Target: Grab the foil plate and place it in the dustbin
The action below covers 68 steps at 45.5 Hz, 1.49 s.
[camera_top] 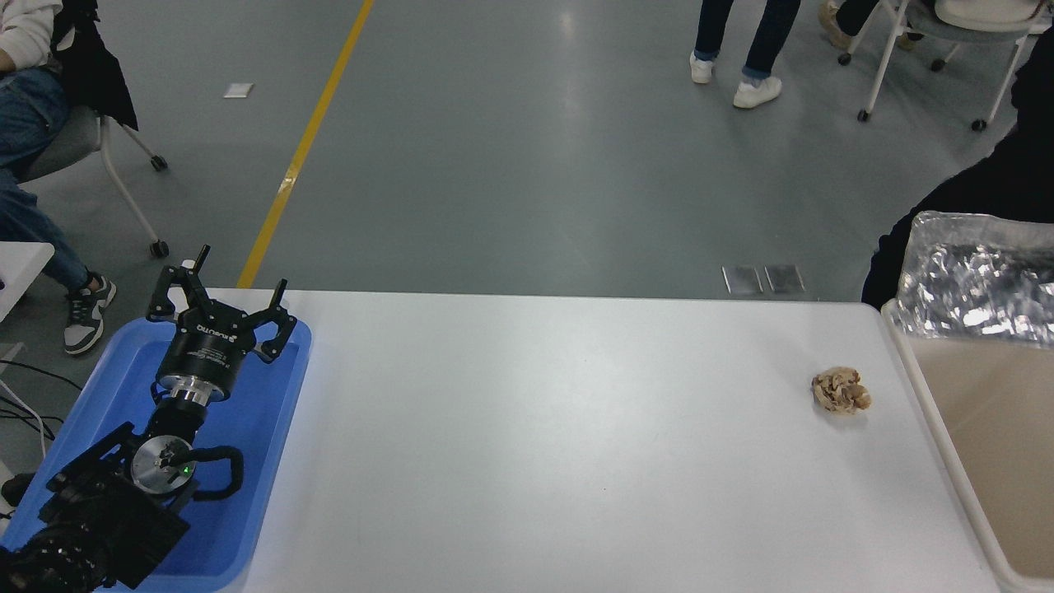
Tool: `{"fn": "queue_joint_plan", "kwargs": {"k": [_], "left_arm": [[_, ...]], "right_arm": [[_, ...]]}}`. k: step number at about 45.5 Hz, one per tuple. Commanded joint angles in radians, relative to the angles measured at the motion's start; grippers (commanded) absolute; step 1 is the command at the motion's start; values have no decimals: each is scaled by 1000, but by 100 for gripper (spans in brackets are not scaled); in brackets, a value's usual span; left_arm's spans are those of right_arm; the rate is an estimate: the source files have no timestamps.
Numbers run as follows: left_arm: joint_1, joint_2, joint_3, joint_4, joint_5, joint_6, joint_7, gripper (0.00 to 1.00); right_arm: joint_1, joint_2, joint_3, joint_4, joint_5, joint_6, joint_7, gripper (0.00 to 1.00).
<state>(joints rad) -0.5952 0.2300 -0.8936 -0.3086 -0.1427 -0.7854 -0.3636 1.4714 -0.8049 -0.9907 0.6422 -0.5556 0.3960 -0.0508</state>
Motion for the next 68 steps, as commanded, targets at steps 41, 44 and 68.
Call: {"fn": "queue_joint_plan", "kwargs": {"k": [41, 44, 68], "left_arm": [[0, 0, -1, 0, 0, 0, 0, 100], [0, 0, -1, 0, 0, 0, 0, 100], [0, 0, -1, 0, 0, 0, 0, 100]], "right_arm": [[-787, 200, 412, -435, 175, -433, 2, 0], [-804, 213, 428, -447, 175, -440, 2, 0], [-826, 213, 431, -467, 177, -444, 3, 49]]}}
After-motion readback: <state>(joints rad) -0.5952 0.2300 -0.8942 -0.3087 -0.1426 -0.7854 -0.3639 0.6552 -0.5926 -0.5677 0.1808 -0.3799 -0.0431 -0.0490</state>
